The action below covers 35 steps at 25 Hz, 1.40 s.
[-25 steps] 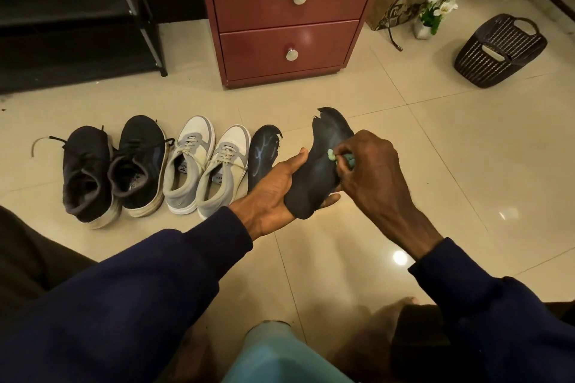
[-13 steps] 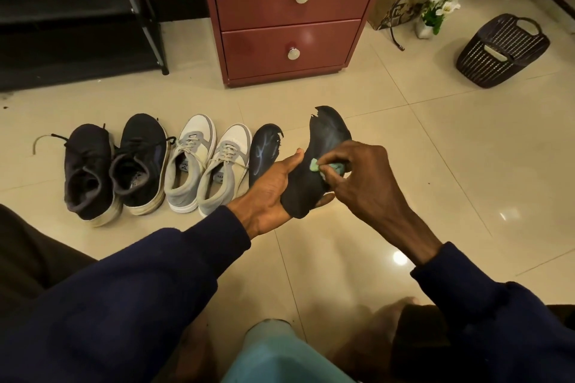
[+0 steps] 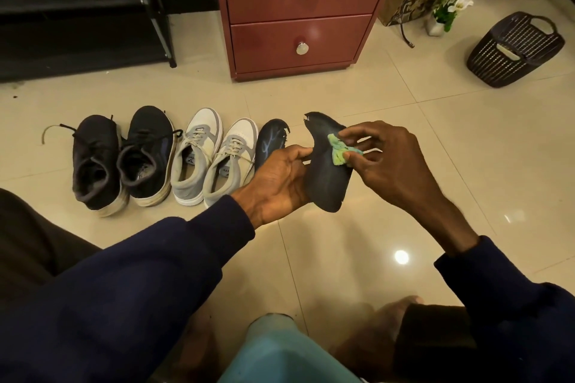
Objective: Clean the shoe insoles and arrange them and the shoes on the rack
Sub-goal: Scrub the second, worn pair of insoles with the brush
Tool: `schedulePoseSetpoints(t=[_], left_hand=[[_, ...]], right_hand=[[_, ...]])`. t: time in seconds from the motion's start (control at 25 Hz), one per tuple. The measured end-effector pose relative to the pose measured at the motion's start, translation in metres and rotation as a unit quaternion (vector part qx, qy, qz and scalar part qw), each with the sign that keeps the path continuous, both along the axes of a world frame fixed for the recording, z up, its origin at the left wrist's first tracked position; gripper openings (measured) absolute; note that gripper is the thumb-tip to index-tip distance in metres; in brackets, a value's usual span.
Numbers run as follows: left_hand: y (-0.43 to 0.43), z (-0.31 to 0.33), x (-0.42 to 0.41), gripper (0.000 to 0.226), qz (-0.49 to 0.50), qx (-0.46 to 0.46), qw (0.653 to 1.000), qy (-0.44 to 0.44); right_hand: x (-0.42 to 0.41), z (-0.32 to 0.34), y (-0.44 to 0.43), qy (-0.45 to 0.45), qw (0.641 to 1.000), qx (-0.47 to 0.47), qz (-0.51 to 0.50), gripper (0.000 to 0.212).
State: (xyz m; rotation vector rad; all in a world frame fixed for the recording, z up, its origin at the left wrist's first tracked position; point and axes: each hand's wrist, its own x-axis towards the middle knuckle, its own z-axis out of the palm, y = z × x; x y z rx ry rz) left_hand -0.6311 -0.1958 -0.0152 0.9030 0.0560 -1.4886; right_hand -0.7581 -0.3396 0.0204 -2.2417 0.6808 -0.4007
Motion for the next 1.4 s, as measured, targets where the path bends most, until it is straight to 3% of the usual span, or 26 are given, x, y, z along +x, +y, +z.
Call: schedulePoseSetpoints(t=[0.12,0.32,0.56,0.76,0.96,1.16,1.28,1.4], left_hand=[[0.000,-0.001,-0.002,0.059,-0.001,0.004,1.000,-0.003],[-0.004,0.001,-0.007,0.069,0.012,-0.033,0.999,0.027],[-0.005,-0.006,-0.008,0.059,0.025,-0.011,1.000,0.010],[-0.007,-0.007,-0.011,0.044,0.018,0.009,1.000,-0.006],[-0.005,-0.010,-0.005,0.050,0.030,0.018,0.999,-0.020],[-0.006,-0.009,-0.011,0.044,0.021,0.003,1.000,-0.006],[-0.005,-0.012,-0.007,0.046,0.019,0.017,1.000,-0.013],[-0.004,-0.013,-0.007,0.043,0.021,0.023,0.999,-0.015]], right_hand=[[-0.001,-0.003,0.009,0.024,0.989,-0.134,0.061,0.036],[0.002,-0.002,0.016,0.076,0.958,-0.227,0.157,0.046],[0.003,-0.012,0.023,0.052,0.952,-0.220,0.207,0.020],[0.006,-0.011,0.009,-0.017,0.970,-0.231,0.078,0.024],[0.002,-0.005,0.048,0.010,0.967,-0.173,0.186,0.018],[0.002,-0.008,0.013,-0.034,0.979,-0.201,0.020,0.017],[0.004,-0.008,0.050,-0.025,0.986,-0.129,0.106,0.016],[0.006,-0.009,0.042,-0.008,0.979,-0.153,0.137,0.017]])
